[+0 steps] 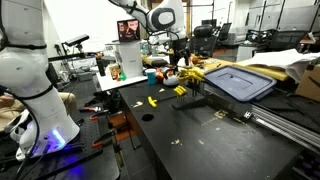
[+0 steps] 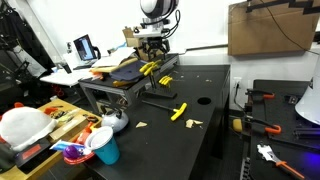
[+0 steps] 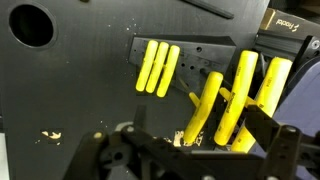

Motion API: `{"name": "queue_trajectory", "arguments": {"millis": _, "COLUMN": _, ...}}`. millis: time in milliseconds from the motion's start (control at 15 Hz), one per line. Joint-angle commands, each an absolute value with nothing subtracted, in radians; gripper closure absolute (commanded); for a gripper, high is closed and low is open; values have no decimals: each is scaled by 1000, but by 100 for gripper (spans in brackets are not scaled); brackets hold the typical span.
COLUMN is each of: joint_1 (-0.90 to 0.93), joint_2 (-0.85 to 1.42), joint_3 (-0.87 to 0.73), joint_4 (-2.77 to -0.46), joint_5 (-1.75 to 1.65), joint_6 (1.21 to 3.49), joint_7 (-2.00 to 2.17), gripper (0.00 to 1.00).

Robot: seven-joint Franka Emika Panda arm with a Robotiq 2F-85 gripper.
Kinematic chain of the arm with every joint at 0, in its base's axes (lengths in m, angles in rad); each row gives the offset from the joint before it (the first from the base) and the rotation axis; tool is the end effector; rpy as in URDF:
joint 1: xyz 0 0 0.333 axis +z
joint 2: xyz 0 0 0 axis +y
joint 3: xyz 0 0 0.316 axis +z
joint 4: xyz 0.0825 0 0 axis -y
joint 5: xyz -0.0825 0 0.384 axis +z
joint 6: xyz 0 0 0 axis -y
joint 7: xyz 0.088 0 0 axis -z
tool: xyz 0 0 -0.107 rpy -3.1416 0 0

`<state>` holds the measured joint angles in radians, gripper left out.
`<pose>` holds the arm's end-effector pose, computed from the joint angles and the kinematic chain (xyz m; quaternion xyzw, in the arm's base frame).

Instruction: Remove one black object from the black stand

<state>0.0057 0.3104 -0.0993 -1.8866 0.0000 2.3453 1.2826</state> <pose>0.6349 -0.0558 0.3586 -0.7724 0.6305 -0.0703 0.0295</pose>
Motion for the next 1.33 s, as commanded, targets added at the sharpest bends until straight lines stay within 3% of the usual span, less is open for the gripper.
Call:
{"name": "queue_trajectory", "arguments": {"millis": 0, "joint_1": 8, "joint_2": 342, "joint_3": -104, "joint_4": -1839, "joint_5": 26, "joint_6": 2313, "joint_7": 1298, "gripper": 0}}
{"name": "queue_trajectory", "arguments": {"millis": 67, "joint_1": 9, "joint_2": 347, "joint_3": -105, "joint_4": -1834, "joint_5": 27, "joint_6": 2312, "joint_7": 1298, "gripper": 0}}
{"name": "queue_trajectory", "arguments": {"millis": 133, "joint_1": 9, "joint_2": 352, "joint_3": -106, "joint_4": -1831, "joint_5": 26, "joint_6": 2308, "joint_7": 1293, "gripper": 25}}
{"name": "queue_trajectory", "arguments": {"millis": 267, "joint_1": 13, "joint_2": 357, "joint_3": -112, "joint_4": -1830, "joint_5": 15, "joint_6": 2310, "joint_7": 1304, "gripper": 32}}
{"name": "queue_trajectory", "arguments": {"millis": 800, "joint_1": 19, "joint_2": 348, "joint_3": -127, "joint_4": -1839, "joint_5": 1, "joint_6": 2300, "joint_7": 1312, "gripper": 95}}
{"name": "queue_trajectory", "arguments": {"millis": 933, "joint_1": 19, "joint_2": 345, "joint_3": -125, "joint_4": -1840, "joint_5": 3, "joint_6": 2296, "joint_7": 1309, "gripper": 100}}
{"name": "queue_trajectory", "arguments": {"millis": 1000, "joint_1": 19, "joint_2": 344, "joint_3": -124, "joint_4": -1839, "joint_5": 5, "joint_6": 2292, "joint_7": 1306, "gripper": 96}}
{"name": "queue_trajectory", "arguments": {"millis": 1267, "joint_1": 20, "joint_2": 338, "joint_3": -112, "joint_4": -1837, "joint_5": 17, "joint_6": 2281, "joint_7": 1286, "gripper": 96}}
